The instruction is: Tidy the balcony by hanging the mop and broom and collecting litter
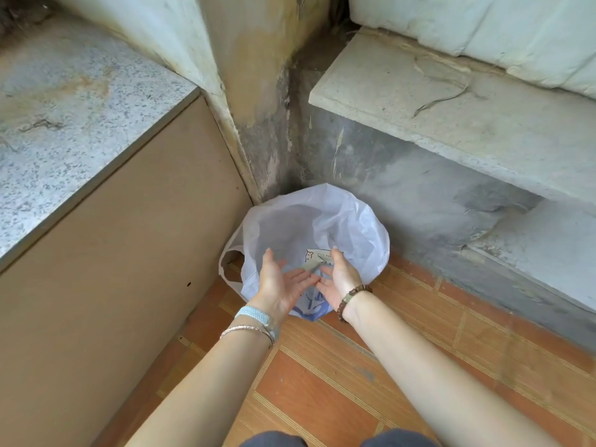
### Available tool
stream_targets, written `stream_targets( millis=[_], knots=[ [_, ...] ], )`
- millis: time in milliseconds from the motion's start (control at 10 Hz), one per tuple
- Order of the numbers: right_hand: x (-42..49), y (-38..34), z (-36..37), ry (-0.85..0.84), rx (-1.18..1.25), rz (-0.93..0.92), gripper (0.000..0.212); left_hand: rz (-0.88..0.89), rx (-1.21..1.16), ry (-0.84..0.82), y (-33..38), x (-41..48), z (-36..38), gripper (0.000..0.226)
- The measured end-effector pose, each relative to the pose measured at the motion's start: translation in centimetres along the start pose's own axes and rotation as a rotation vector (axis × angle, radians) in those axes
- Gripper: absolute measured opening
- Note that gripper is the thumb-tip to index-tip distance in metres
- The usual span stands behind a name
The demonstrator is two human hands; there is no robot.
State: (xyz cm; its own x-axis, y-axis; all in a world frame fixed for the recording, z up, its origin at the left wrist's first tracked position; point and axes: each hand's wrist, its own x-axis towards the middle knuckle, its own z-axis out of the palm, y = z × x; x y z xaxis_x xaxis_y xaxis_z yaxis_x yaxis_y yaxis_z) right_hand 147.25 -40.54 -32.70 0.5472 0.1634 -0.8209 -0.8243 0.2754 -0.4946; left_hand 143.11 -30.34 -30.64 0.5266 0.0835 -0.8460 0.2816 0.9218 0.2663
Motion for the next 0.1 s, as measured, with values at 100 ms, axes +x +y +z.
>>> stream_targets(
  millis=[100],
  knots=[
    [-1.95,-0.55,0.08,0.015,-0.096,-0.023,0.035,0.008,0.102,0.003,0.03,-1.58,0.3,0.071]
  ],
)
